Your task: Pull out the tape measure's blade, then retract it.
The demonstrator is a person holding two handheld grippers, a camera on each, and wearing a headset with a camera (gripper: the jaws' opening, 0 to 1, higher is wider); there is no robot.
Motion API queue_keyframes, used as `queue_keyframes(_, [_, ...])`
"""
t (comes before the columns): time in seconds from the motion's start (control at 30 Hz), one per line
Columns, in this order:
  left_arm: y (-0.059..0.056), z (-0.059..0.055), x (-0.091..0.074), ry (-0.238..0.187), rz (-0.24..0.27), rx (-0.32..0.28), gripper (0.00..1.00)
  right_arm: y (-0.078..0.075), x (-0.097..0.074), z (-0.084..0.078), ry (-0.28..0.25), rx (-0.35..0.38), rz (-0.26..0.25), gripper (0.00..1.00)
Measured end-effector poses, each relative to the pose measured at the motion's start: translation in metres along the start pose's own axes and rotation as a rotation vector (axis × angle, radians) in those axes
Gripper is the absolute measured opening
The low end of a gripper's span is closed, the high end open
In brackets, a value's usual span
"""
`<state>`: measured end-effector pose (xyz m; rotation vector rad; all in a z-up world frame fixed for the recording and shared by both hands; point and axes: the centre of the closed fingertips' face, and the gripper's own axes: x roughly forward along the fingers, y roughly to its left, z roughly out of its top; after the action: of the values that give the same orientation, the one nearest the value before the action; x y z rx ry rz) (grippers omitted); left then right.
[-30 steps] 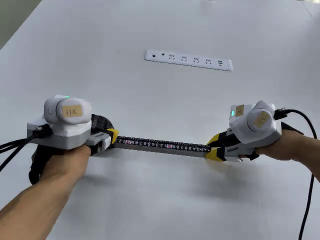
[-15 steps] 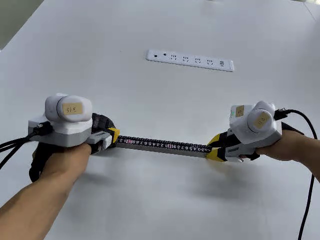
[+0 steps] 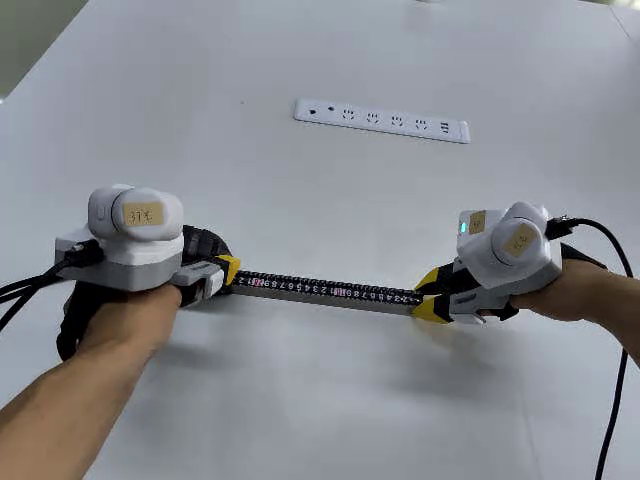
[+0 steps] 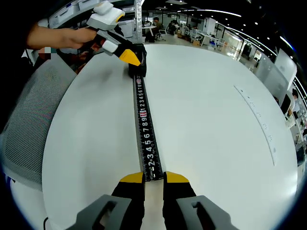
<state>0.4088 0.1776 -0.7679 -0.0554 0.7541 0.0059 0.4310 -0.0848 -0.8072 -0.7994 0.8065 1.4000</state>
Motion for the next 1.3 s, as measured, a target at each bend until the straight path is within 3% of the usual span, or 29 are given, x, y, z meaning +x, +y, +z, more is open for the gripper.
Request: queue_keyframes(1.3, [0.001,0.0,0.0,0.008,-0.014,-0.002,0.54,0.001,0.011,0.018,0.003,-0.015,0.013,0.1])
